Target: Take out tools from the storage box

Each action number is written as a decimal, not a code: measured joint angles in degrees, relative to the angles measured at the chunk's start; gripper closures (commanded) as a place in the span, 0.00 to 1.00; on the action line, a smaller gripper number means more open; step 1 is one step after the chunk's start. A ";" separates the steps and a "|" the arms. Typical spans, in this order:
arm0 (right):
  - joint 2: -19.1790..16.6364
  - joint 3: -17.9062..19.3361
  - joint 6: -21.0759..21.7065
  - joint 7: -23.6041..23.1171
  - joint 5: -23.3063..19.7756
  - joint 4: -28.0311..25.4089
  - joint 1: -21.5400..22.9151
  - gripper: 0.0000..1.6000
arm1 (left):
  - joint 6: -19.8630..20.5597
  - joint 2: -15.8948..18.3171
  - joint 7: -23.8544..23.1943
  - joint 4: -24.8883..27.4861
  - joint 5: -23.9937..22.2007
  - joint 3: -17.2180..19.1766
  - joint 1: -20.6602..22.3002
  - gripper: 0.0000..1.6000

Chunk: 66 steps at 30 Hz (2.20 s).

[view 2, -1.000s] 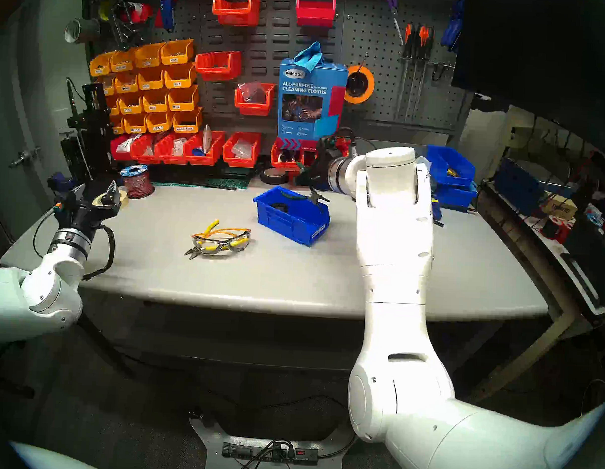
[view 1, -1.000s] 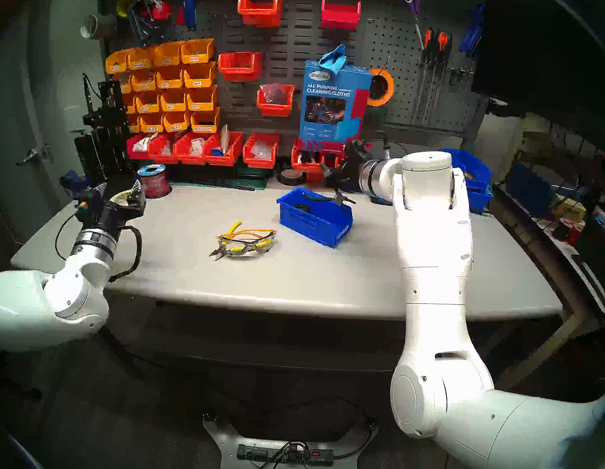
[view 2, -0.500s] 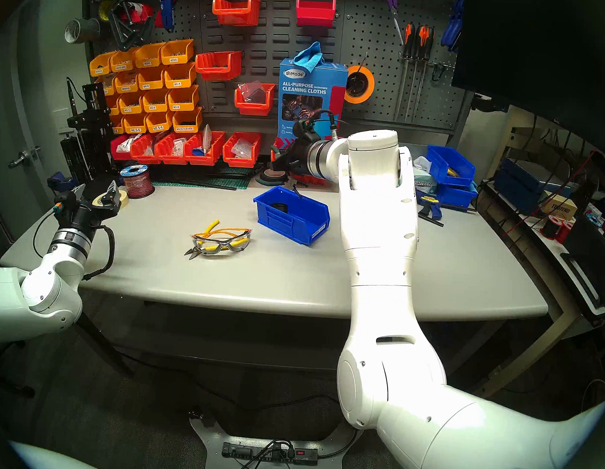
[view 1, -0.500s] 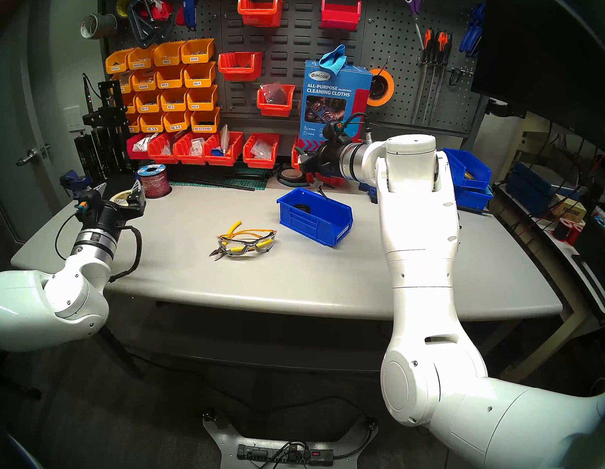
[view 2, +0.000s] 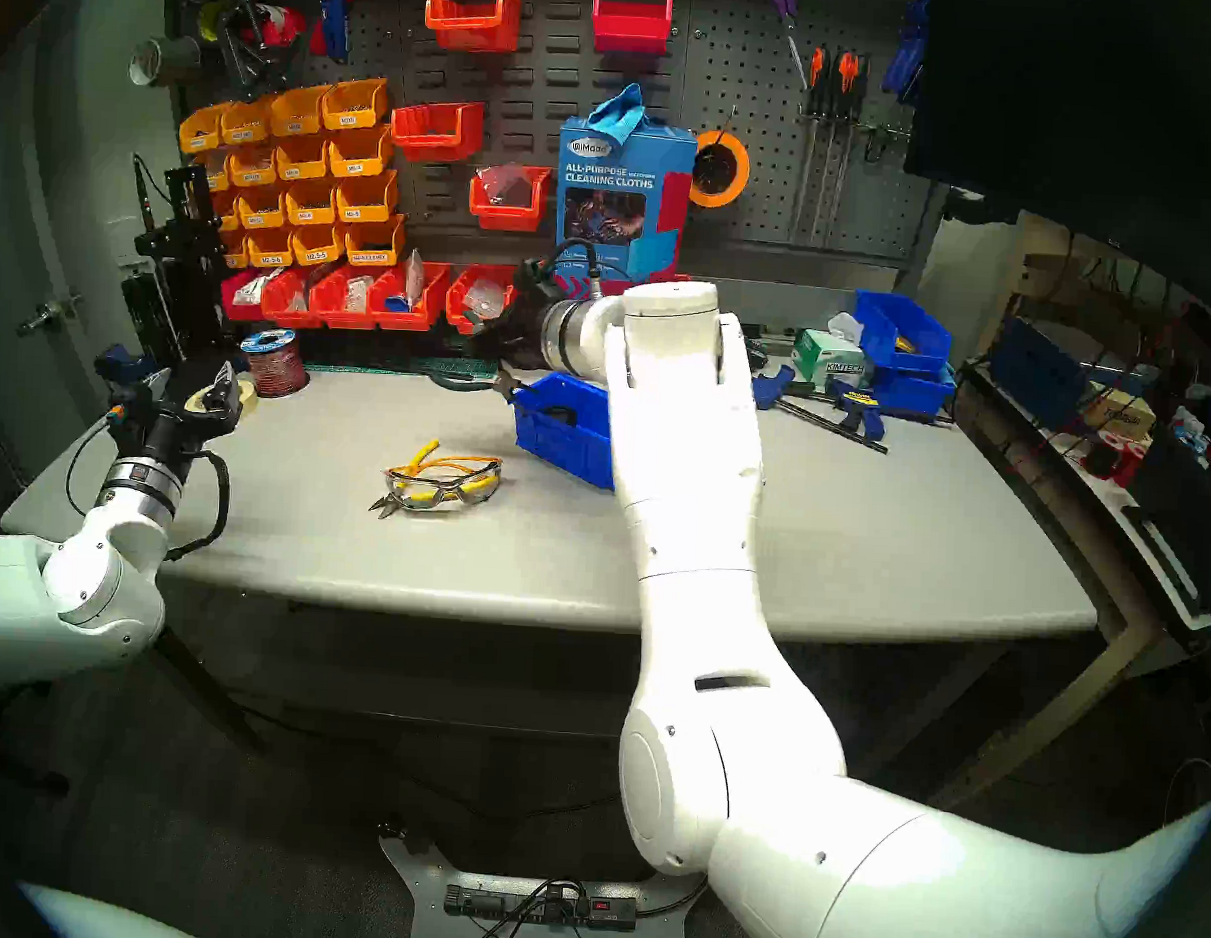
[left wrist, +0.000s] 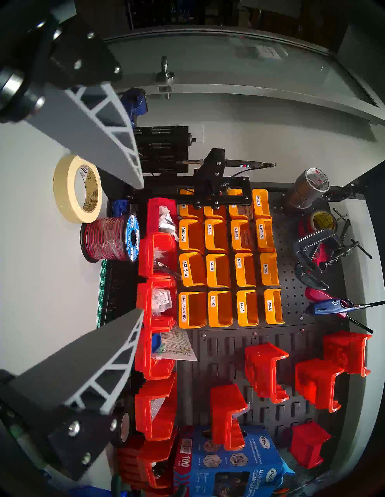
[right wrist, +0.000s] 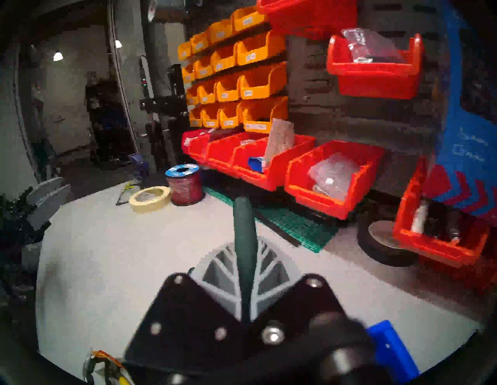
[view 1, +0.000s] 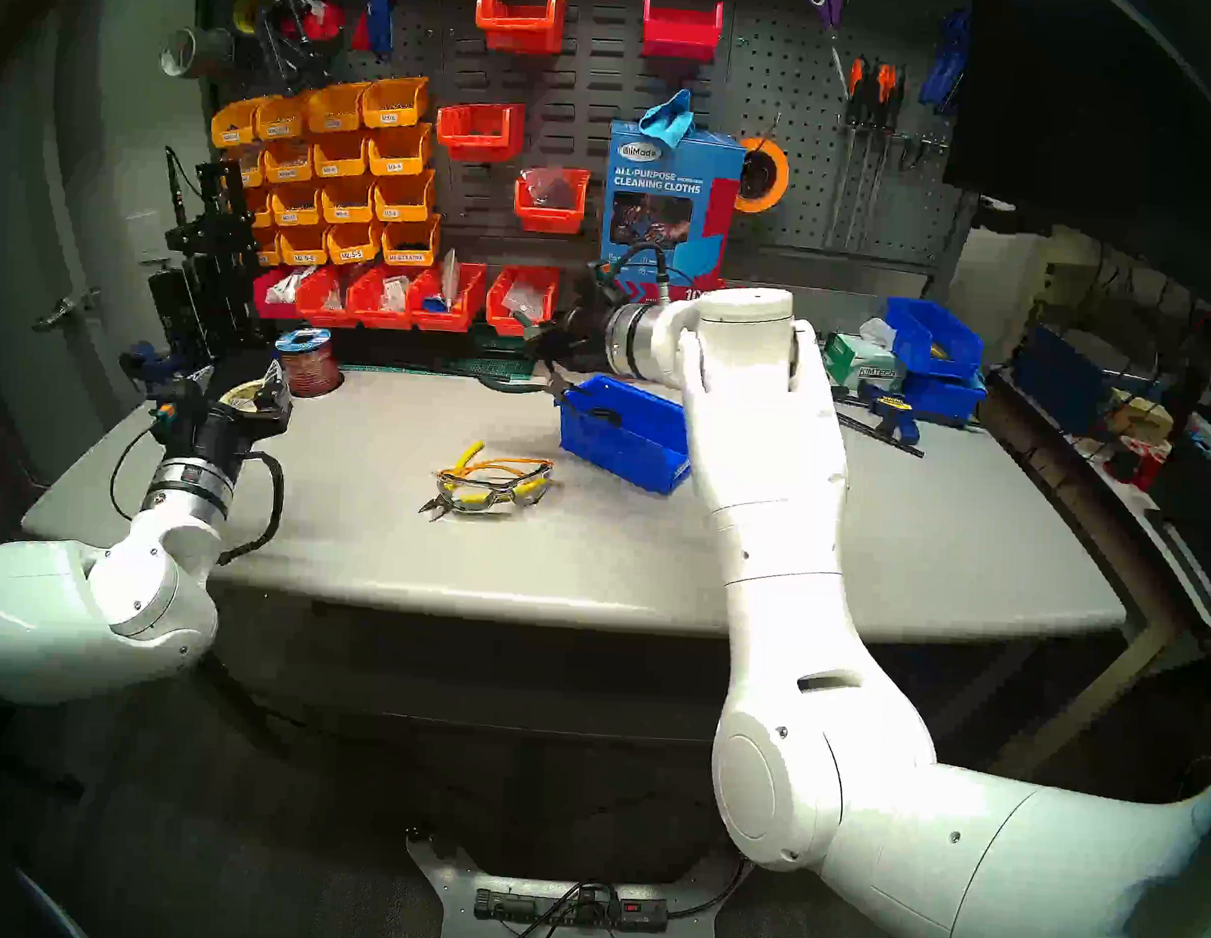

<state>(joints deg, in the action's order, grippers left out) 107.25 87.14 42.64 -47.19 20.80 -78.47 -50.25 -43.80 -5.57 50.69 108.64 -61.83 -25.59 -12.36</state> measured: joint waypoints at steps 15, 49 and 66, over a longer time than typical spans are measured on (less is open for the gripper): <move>3.27 -1.50 -2.84 3.16 -1.20 3.11 -3.34 1.00 | -0.04 0.00 0.00 0.02 -0.17 -1.83 1.27 0.00; 2.18 -1.70 -6.20 6.81 0.78 6.93 -5.41 0.13 | -0.32 -0.01 -0.02 0.18 -0.75 -7.41 6.21 0.00; 1.59 -0.73 -7.07 7.07 0.56 7.61 -4.85 0.00 | -0.46 -0.01 -0.04 0.29 -0.95 -10.21 8.90 0.00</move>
<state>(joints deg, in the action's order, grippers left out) 108.84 86.40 35.57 -40.11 21.36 -70.86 -55.10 -44.26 -5.58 50.65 108.93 -62.79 -35.81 -3.46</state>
